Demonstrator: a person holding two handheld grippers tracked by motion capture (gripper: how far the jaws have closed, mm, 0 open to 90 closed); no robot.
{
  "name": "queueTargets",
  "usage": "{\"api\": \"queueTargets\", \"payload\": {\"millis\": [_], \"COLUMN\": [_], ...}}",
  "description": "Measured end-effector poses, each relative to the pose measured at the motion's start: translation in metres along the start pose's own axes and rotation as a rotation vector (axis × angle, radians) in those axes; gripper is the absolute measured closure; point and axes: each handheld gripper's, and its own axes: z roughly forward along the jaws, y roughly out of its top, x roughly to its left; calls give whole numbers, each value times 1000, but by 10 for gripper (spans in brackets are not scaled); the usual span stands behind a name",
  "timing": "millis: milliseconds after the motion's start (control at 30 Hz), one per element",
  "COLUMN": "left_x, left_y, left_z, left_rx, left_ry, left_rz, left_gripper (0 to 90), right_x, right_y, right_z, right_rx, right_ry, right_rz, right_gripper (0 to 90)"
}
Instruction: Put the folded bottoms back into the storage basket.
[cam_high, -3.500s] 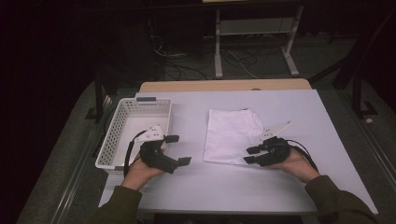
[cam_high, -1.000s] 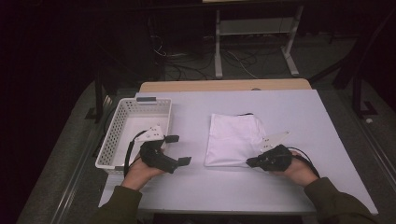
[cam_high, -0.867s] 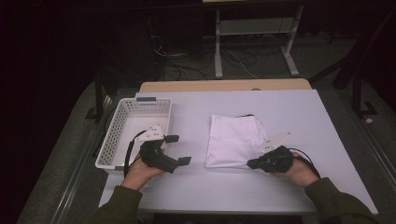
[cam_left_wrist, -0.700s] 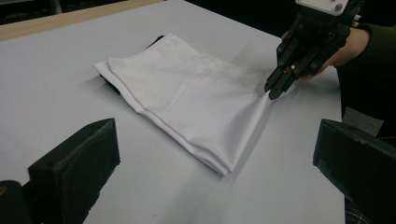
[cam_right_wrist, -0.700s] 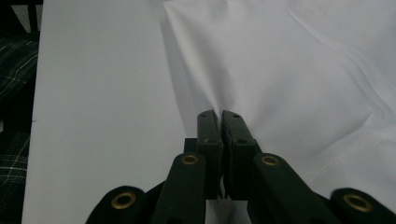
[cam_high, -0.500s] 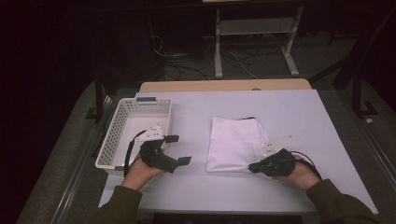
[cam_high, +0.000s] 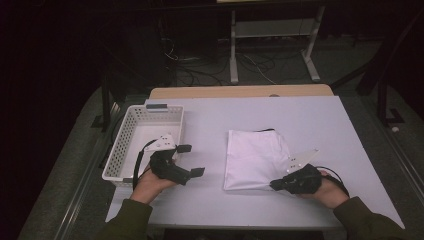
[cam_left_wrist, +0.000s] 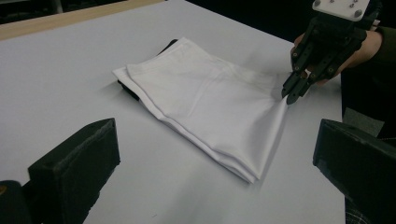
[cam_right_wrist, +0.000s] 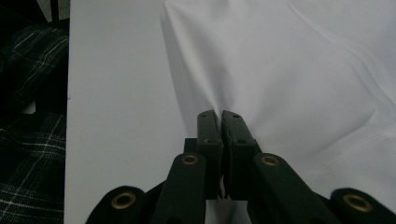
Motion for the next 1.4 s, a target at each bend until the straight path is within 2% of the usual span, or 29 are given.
{"api": "queueTargets", "payload": {"millis": [767, 1000, 1033, 1100, 1133, 1167, 1200, 1233, 1333, 1367, 1400], "left_x": [0, 0, 0, 0, 0, 0, 0, 0, 0, 0, 0], "left_y": [0, 0, 0, 0, 0, 0, 0, 0, 0, 0, 0], "left_z": [0, 0, 0, 0, 0, 0, 0, 0, 0, 0, 0], "left_rx": [2, 3, 4, 5, 5, 5, 5, 5, 7, 9, 9], "left_ry": [3, 3, 3, 4, 3, 4, 4, 4, 4, 3, 3], "left_rz": [1, 3, 4, 4, 4, 3, 3, 3, 5, 5, 5], "left_gripper": [0, 0, 0, 0, 0, 0, 0, 0, 0, 0, 0], "right_x": [14, 13, 12, 12, 11, 10, 10, 9, 8, 7, 7], "right_y": [-17, -17, -17, -17, -16, -16, -16, -15, -15, -15, -15], "right_z": [-13, -13, -14, -14, -15, -16, -16, -17, -17, -17, -17], "right_rx": [-1, -9, -18, -22, -37, -46, -46, -64, -75, -85, -85], "right_ry": [27, 34, 47, 50, 42, 35, 35, 23, 14, 2, 2], "right_rz": [23, 30, 39, 47, 56, 62, 62, 73, 85, 90, 90], "right_gripper": [853, 828, 750, 722, 631, 589, 589, 513, 462, 385, 385]}}
